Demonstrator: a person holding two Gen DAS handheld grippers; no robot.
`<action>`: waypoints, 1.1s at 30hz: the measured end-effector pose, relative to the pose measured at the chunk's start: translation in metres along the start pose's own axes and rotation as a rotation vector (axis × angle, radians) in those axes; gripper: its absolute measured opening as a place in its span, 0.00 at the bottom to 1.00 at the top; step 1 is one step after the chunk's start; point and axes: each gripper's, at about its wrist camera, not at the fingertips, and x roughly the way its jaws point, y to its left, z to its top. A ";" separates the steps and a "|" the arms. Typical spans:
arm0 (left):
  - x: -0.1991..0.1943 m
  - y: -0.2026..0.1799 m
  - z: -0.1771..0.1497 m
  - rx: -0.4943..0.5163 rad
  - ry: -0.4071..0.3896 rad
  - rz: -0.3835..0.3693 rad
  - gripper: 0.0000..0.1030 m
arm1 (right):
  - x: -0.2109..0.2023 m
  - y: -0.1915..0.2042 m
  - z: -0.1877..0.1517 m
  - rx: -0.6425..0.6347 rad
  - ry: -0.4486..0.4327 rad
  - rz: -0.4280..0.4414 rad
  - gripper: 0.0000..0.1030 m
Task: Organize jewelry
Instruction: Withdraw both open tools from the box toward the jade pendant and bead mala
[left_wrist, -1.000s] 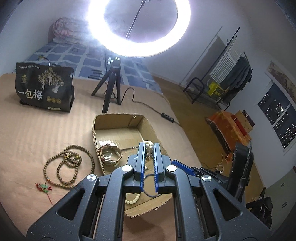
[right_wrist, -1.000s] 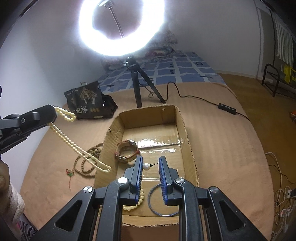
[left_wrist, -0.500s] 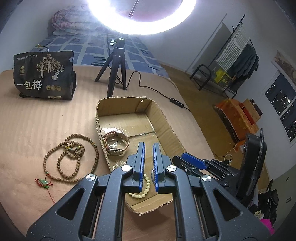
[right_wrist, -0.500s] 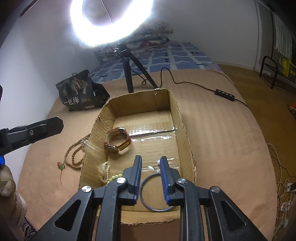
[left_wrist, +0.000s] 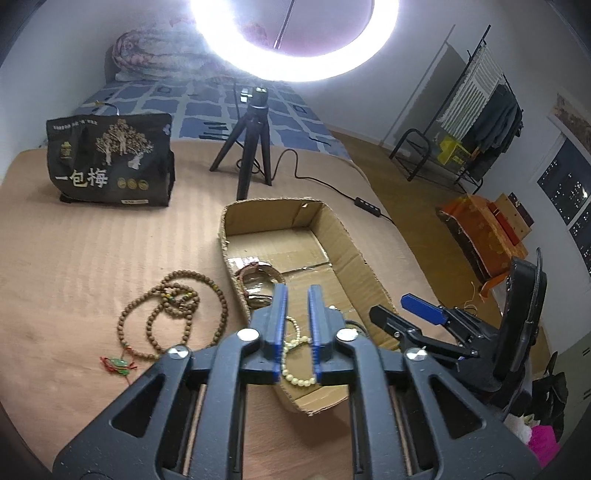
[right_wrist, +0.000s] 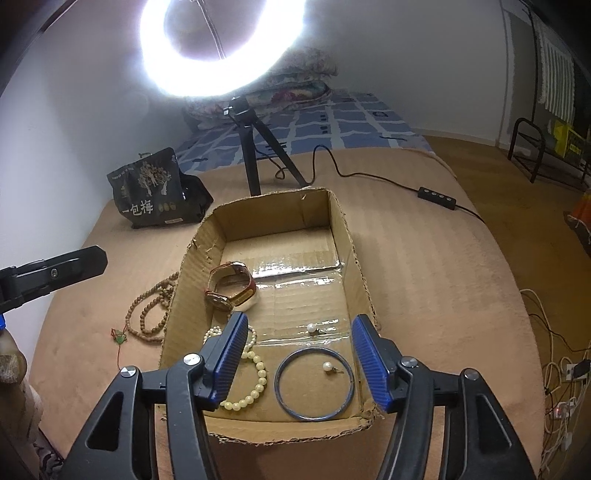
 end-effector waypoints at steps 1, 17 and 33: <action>-0.003 0.002 0.000 0.001 -0.004 0.002 0.23 | -0.001 0.001 0.000 -0.001 -0.003 0.001 0.59; -0.057 0.084 0.005 -0.086 -0.063 0.121 0.27 | -0.015 0.057 0.014 -0.044 -0.052 0.105 0.60; -0.036 0.152 -0.042 -0.084 0.118 0.185 0.27 | -0.004 0.111 0.025 -0.026 -0.048 0.215 0.87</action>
